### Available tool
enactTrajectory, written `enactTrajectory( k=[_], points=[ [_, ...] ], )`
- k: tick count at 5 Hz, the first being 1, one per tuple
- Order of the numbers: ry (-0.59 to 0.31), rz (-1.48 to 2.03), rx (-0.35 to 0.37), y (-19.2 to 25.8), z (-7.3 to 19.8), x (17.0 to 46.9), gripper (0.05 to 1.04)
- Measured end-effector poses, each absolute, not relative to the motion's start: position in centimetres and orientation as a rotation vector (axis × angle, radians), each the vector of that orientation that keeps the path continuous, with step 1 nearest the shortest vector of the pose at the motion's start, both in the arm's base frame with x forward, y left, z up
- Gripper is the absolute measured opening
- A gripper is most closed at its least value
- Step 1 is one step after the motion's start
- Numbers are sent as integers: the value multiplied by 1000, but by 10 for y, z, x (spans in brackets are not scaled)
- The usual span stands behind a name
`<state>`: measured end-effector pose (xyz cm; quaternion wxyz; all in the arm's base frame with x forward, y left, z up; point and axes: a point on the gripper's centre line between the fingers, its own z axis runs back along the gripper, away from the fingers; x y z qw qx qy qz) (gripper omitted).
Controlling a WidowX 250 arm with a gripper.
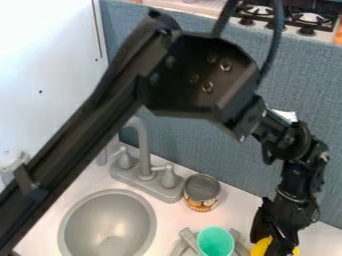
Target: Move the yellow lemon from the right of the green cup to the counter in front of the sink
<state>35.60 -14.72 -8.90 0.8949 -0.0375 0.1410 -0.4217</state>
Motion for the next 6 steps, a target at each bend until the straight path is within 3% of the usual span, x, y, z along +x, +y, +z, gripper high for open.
enactTrajectory(
  k=[1,2,4,5,6],
  points=[
    [265,-779,-134,-145,-80,343,849],
    [159,-719,-143,-143,-48,333,848],
    [-84,-552,-60,-121,4,308,847],
    [-138,-458,-35,-108,27,291,847],
    [-82,-328,-3,-81,37,269,847]
  ],
)
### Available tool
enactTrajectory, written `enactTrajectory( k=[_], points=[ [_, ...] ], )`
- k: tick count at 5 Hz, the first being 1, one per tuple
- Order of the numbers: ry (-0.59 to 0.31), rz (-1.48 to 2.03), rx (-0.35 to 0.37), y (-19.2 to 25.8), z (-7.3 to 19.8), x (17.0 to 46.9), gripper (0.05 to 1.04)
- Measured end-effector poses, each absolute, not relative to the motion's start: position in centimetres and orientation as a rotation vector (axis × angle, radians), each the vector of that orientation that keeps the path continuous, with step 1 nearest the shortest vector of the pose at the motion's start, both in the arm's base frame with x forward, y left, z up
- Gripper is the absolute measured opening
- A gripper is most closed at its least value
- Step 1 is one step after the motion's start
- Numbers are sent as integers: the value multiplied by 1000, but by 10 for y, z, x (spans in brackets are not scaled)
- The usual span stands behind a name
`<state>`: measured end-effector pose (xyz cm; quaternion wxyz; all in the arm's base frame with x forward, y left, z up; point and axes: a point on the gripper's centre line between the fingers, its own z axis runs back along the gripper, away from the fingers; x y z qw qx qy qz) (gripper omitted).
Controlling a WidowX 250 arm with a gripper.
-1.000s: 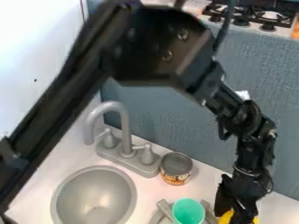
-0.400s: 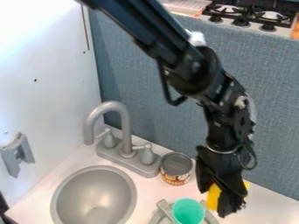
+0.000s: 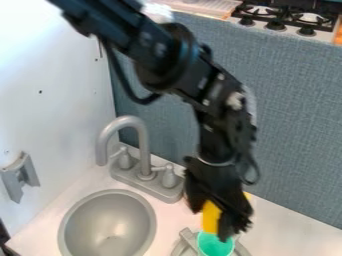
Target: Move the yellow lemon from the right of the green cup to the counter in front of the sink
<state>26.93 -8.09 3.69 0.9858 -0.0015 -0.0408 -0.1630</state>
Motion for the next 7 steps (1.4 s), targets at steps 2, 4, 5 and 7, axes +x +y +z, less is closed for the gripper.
enactTrajectory(
  k=[2,4,5,7],
  points=[
    [74,-45,99,-22,23,247,848],
    [179,60,79,12,-33,231,847],
    [175,50,45,16,-55,227,848],
    [236,69,-6,22,-89,223,848]
  ],
)
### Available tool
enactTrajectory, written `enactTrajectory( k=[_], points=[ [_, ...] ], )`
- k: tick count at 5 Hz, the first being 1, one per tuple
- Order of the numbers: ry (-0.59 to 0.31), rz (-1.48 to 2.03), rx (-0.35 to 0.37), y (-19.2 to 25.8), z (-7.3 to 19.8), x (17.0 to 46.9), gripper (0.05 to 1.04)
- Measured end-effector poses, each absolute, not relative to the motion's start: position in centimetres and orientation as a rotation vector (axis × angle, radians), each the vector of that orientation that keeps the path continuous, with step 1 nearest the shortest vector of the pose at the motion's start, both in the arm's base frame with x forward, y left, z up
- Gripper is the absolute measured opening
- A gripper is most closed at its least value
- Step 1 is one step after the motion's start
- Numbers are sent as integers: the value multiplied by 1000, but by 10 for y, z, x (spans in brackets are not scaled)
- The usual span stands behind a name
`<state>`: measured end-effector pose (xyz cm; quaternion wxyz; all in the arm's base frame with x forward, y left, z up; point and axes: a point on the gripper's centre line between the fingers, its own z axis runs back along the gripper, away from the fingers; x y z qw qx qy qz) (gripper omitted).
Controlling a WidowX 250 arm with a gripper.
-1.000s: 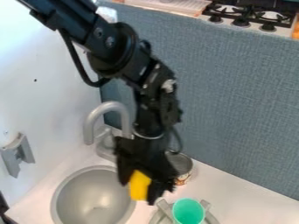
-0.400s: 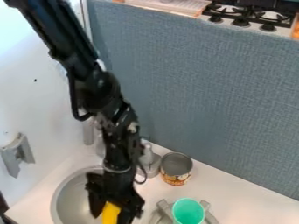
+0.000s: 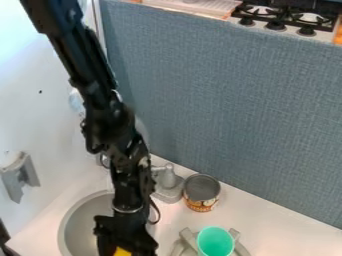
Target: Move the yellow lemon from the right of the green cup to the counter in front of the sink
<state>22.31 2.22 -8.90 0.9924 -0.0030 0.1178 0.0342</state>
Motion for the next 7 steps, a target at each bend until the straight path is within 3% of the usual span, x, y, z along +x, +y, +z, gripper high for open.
enactTrajectory(
  k=[2,4,6,7],
  points=[
    [243,45,-53,15,-93,222,847],
    [297,112,-79,18,-89,217,1009],
    [269,168,-114,11,-65,226,1001],
    [210,139,-105,-4,-35,233,1001]
  ],
)
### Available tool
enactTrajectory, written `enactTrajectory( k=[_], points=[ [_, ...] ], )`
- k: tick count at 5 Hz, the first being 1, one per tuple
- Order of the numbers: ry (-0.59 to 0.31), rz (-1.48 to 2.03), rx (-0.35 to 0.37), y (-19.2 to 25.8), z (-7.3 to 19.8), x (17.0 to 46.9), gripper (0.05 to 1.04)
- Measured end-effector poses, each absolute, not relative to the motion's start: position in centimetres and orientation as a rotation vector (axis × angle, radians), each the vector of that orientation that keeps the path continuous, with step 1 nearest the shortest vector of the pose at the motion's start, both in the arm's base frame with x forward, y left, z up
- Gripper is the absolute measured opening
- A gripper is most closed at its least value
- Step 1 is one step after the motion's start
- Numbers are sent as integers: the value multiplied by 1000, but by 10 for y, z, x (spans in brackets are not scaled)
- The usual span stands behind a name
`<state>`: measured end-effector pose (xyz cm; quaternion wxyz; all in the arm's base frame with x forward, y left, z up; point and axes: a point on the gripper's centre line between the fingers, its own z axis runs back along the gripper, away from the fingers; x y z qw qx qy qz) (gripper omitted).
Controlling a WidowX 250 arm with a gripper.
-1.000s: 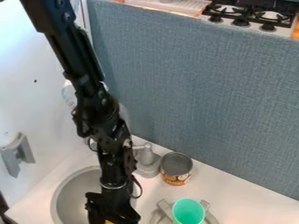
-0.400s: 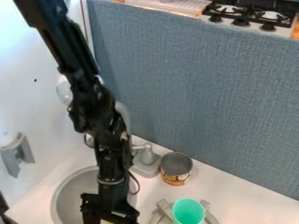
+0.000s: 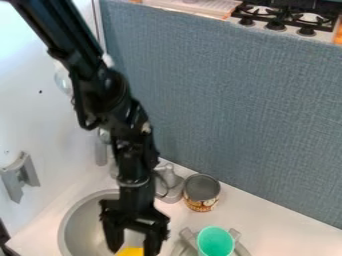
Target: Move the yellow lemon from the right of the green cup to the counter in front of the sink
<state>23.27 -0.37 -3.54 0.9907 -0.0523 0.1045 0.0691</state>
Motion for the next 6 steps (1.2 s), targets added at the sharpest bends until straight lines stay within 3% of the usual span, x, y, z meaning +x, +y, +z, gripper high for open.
enactTrajectory(
  k=[1,2,6],
  points=[
    [133,41,4,-37,-5,234,1001],
    [115,-3,32,-49,5,229,1001],
    [115,-1,34,-49,5,229,1001]
  ],
)
